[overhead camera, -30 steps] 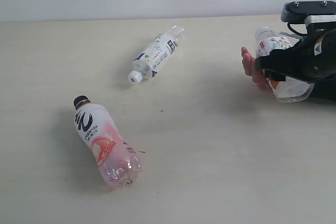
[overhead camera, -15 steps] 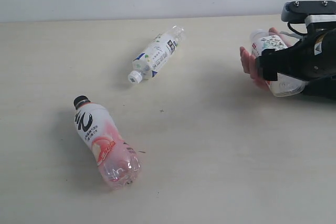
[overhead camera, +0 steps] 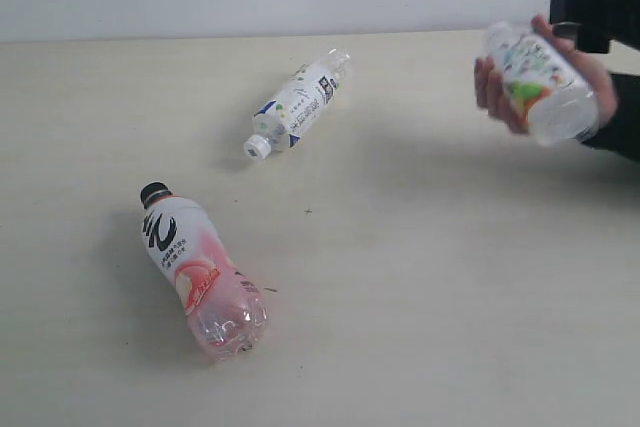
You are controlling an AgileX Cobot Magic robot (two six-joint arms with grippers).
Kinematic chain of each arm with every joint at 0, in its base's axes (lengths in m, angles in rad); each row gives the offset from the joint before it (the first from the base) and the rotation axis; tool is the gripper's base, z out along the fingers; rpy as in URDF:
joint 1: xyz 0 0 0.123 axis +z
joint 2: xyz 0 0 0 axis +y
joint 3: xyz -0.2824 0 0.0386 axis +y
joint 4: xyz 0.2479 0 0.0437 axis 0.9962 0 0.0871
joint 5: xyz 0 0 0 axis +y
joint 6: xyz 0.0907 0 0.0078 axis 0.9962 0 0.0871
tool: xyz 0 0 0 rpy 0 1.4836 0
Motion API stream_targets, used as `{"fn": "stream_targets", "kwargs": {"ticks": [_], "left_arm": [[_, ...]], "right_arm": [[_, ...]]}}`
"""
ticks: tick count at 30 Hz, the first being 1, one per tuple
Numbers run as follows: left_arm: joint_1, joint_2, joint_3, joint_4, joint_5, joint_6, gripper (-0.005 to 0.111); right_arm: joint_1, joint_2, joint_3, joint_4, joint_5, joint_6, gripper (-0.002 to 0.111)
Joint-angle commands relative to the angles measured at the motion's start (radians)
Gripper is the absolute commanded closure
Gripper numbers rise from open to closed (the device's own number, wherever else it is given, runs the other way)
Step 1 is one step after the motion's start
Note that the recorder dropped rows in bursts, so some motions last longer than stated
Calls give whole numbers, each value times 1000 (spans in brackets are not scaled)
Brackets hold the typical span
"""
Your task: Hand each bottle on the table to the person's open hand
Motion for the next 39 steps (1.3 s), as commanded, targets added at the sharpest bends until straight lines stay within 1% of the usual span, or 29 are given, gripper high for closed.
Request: {"fn": "stream_targets", "kwargs": {"ticks": [1, 3, 6, 9, 12, 14, 18, 21, 23, 26, 29, 33, 35, 39], "left_arm": [[1, -7, 0, 1, -2, -2, 107], [1, -7, 0, 1, -2, -2, 107], [1, -7, 0, 1, -2, -2, 107], [1, -7, 0, 1, -2, -2, 107], [1, -7, 0, 1, -2, -2, 107], [1, -7, 0, 1, -2, -2, 107], [1, -7, 0, 1, -2, -2, 107], [1, -7, 0, 1, -2, -2, 107], [1, -7, 0, 1, -2, -2, 107], [1, -7, 0, 1, -2, -2, 107], [1, -7, 0, 1, -2, -2, 107], [1, -7, 0, 1, -2, -2, 107], [1, -7, 0, 1, -2, -2, 107], [1, -7, 0, 1, -2, -2, 107]], "right_arm": [[-3, -166, 64, 4, 27, -22, 92], [-3, -229, 98, 4, 42, -49, 109], [-3, -346, 163, 24, 66, -87, 108], [15, -461, 225, 152, 10, -167, 108], [46, -539, 253, 303, 12, -331, 108], [73, -565, 256, 393, 61, -429, 108], [124, -581, 256, 613, 215, -729, 108], [161, -581, 257, 765, 275, -956, 108], [179, -579, 275, 818, 306, -1033, 108], [190, -580, 307, 839, 330, -1035, 108], [190, -602, 310, 872, 323, -1074, 108], [190, -610, 322, 877, 313, -1074, 108], [190, -615, 344, 915, 281, -1072, 108], [190, -617, 348, 991, 274, -1072, 108]]}}
